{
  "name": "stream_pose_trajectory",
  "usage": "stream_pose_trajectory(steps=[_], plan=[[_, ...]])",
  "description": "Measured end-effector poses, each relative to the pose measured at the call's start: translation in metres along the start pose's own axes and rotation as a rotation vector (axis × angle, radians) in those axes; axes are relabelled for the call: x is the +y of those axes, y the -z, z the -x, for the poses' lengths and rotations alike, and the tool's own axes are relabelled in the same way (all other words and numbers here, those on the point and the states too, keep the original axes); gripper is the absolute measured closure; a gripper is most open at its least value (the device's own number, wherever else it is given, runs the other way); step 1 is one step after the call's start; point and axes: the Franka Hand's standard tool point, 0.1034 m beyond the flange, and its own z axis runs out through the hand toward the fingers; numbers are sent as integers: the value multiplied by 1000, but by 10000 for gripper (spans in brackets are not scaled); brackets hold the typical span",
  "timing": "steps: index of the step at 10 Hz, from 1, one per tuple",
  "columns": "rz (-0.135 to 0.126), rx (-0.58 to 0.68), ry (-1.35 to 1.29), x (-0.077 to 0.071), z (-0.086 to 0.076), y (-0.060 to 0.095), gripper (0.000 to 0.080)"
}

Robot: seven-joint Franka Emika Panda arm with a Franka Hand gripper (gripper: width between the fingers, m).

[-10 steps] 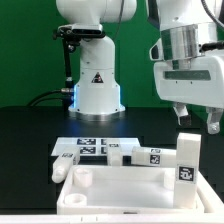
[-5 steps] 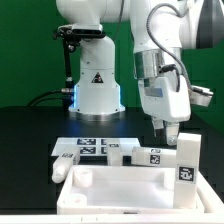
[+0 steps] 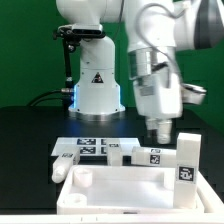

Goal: Assemble desk

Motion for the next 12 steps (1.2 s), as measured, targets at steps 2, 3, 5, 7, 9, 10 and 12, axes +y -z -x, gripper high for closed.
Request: stream_pose_trajectory(steps=[2,3,5,7,9,10,12], plan=[[-18,-26,-11,2,15,11,151],[-10,-21,-6,4,11,7,151],[22,-30,57,9,10,-1,151],[117,-109,227,13,13,-19,151],[121,-129,263,13,6,-32,151],[99,-115,265,12,1,-31,151],[100,-114,271,15,-4,-30,151]])
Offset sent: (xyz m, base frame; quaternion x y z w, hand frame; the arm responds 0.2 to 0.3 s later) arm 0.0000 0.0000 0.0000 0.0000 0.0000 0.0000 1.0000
